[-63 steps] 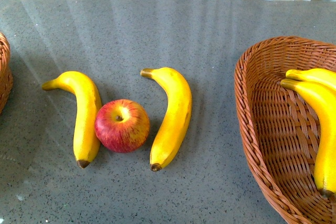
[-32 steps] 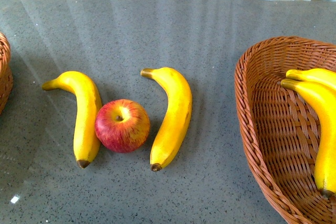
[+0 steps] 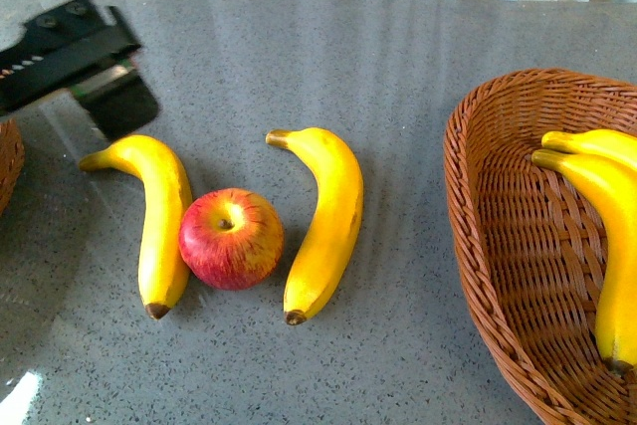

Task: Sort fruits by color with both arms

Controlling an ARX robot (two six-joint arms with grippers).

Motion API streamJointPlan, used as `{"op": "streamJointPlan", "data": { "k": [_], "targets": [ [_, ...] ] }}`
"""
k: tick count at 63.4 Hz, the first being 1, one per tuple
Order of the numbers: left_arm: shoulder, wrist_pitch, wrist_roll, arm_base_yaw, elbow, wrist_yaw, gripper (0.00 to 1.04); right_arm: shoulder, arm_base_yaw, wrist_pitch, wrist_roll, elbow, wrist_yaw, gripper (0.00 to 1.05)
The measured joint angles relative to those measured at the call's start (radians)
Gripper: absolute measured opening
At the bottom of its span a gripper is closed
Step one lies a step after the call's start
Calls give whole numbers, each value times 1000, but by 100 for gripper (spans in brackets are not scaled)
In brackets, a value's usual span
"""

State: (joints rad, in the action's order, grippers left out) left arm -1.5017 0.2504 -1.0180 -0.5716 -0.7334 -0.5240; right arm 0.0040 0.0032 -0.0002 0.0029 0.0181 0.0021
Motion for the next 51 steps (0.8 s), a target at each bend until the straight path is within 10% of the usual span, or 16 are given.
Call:
{"op": "streamJointPlan", "data": {
  "k": [51],
  "targets": [
    [-233,-42,133,-139,-114,89,96,0,0,0,0,0,0,96]
  ]
}}
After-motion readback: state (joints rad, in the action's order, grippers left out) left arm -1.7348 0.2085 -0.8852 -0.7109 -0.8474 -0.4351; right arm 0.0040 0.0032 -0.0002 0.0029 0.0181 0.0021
